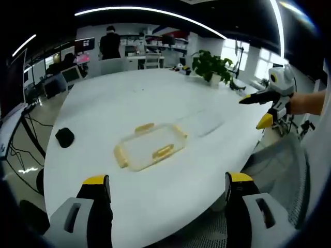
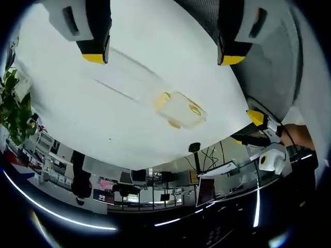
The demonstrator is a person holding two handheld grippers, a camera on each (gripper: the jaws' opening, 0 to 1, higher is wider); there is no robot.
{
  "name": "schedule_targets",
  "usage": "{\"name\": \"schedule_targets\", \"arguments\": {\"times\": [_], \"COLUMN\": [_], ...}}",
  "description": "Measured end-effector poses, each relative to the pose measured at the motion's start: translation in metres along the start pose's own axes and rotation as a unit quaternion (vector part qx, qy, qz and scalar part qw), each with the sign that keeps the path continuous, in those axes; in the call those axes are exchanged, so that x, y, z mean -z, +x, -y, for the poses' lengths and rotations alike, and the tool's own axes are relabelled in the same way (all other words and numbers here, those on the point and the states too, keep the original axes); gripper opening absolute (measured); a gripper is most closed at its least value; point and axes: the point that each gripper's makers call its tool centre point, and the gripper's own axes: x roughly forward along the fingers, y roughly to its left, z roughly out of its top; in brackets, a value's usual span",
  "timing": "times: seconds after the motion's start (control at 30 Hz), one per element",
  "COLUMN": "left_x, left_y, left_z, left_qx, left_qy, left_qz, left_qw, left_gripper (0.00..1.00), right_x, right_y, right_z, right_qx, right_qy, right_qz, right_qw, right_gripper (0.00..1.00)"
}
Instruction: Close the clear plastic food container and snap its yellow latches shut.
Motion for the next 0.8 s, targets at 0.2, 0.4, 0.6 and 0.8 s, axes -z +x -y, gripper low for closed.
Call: {"name": "schedule_targets", "arguments": {"times": [0.2,0.4,0.6,0.8], "left_x": [-0.001,0.0,0.002,0.002], "left_y": [0.003,0.006,0.01,0.016], "left_z": [-0.001,0.0,0.002,0.004], "left_qx": [0.007,0.011,0.023,0.052], "left_qy": [0.006,0.005,0.017,0.023], "left_qz": [-0.006,-0.01,-0.024,-0.041], "left_qw": [0.9999,0.9999,0.9993,0.9975], "left_gripper": [0.89,0.87,0.83,0.78], "right_x": [-0.005,-0.006,-0.009,-0.017], "right_y": [0.004,0.007,0.011,0.019], "right_z": [-0.001,0.001,0.0,-0.002], "right_qx": [-0.009,-0.015,-0.03,-0.05], "right_qy": [-0.011,-0.023,-0.033,-0.073], "right_qz": [-0.003,-0.01,-0.017,-0.029], "right_qw": [0.9999,0.9996,0.9989,0.9957], "right_gripper": [0.84,0.82,0.78,0.75]}}
